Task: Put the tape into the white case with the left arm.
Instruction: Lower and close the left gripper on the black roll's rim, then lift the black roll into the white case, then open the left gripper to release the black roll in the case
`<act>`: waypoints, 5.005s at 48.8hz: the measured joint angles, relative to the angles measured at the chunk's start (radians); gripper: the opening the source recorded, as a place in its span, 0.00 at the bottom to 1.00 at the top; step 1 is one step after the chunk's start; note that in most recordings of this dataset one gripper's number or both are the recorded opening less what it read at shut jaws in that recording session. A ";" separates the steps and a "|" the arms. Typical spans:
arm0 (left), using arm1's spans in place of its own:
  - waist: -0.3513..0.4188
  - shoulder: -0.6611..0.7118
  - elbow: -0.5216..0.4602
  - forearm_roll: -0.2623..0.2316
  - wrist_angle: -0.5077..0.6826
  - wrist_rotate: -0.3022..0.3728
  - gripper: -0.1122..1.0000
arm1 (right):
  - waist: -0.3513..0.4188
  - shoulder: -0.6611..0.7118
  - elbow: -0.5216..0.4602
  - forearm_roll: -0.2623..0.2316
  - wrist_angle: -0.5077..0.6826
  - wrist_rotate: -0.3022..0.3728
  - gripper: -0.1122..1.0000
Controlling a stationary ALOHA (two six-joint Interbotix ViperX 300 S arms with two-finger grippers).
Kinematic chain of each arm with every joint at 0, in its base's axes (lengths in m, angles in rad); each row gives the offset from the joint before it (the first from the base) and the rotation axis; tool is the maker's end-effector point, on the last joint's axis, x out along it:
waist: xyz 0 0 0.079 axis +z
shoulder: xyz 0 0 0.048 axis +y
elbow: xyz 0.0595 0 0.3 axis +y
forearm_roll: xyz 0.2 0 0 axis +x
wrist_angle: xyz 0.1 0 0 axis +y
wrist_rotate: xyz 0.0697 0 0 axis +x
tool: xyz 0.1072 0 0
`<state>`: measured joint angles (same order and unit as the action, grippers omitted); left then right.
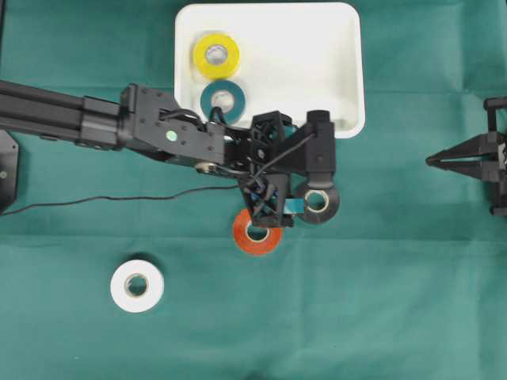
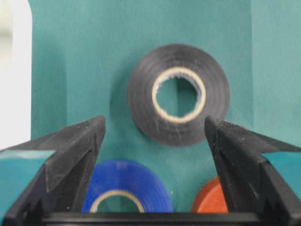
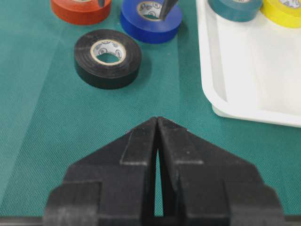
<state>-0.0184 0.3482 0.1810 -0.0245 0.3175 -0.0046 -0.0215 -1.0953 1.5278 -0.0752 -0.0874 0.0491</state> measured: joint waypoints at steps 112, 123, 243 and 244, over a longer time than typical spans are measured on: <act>-0.018 0.089 -0.156 0.003 0.141 0.003 0.32 | 0.000 0.000 0.009 0.000 -0.008 0.000 0.02; -0.025 0.006 -0.156 0.003 0.201 0.005 0.32 | 0.000 0.000 0.009 0.000 -0.009 0.000 0.02; 0.425 -0.075 0.055 0.003 0.067 0.149 0.83 | 0.000 0.000 0.009 0.000 -0.009 0.000 0.02; 0.425 -0.083 0.058 0.005 0.067 0.149 0.84 | 0.000 0.000 0.009 0.000 -0.009 0.000 0.02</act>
<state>0.4065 0.2654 0.2393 -0.0199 0.3850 0.1442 -0.0215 -1.0953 1.5370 -0.0752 -0.0966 0.0491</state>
